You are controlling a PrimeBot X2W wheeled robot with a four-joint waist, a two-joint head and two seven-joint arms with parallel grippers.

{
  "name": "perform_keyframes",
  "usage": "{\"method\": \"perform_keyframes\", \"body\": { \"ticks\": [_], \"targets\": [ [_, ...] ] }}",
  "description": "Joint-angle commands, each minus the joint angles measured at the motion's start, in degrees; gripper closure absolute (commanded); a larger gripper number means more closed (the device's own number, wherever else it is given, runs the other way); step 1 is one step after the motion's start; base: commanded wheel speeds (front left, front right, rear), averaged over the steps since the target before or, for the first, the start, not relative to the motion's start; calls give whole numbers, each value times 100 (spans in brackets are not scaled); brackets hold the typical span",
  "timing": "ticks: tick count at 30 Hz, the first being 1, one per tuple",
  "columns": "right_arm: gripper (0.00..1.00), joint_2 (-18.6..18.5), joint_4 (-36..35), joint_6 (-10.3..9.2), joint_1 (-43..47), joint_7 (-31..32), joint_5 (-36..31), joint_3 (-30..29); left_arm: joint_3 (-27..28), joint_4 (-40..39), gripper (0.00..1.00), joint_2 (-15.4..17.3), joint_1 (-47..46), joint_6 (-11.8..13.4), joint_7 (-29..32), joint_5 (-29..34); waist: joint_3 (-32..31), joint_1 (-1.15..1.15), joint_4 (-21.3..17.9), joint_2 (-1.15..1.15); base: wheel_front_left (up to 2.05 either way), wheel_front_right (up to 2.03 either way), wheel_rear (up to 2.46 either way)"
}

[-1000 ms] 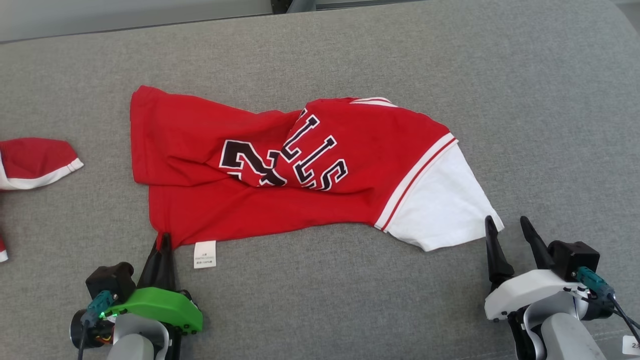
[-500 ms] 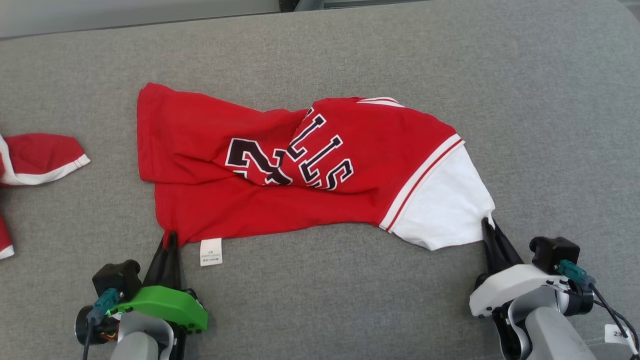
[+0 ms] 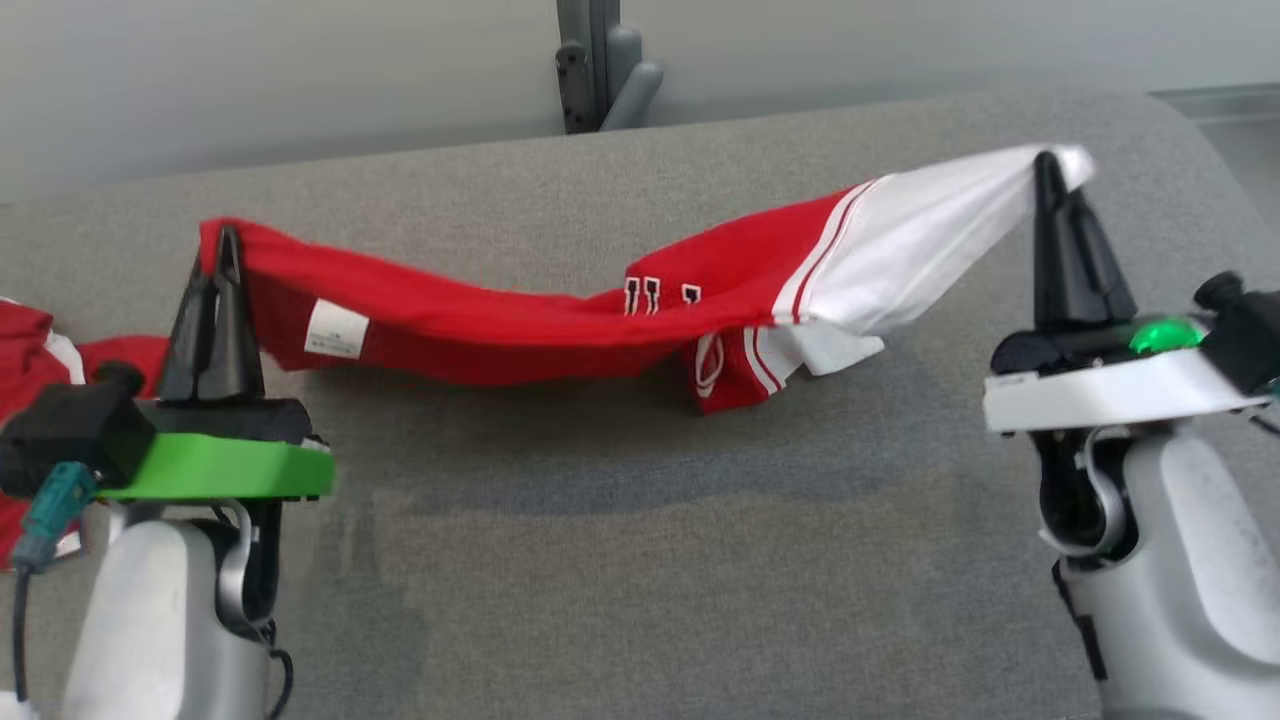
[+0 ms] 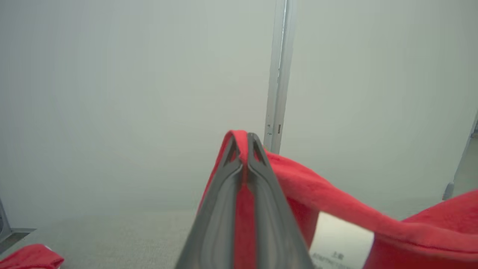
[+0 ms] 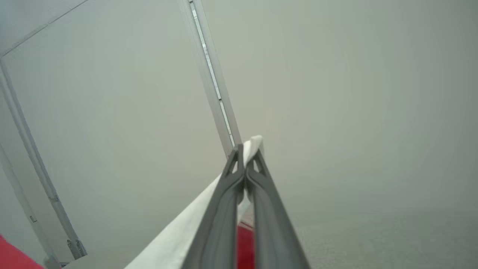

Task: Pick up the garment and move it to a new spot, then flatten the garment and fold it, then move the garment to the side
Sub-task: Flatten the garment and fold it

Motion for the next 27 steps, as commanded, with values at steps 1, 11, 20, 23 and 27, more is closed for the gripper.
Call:
{"method": "perform_keyframes", "body": {
  "ticks": [1, 11, 20, 23, 27],
  "targets": [
    [100, -59, -68, -2, -106, -2, 48, -23, -25, -46, 100, 94, -101, 10, -1, 32, -527, 0, -9, 48, 0, 0, 0],
    [100, -830, -708, -2, -1796, 260, 449, -261, -341, -1012, 100, 1323, -1785, 10, 656, -333, -751, 0, 134, 48, 0, 0, 0],
    [100, -1255, -196, 0, -2932, 624, -20, 155, -798, -443, 100, 1469, -2827, 11, 1863, -713, 577, 0, 283, 48, 0, 0, 0],
    [100, -1237, 344, -2, -3478, 579, -121, 317, -976, 108, 100, 1422, -3242, 11, 1879, -702, 1090, 0, 283, 48, 0, 0, 0],
    [100, -1198, 1334, -5, -4609, 489, -436, 210, -1219, 1023, 100, 1399, -4145, 11, 1640, -468, 1672, 0, 237, 48, 0, 0, 0]
  ]
}}
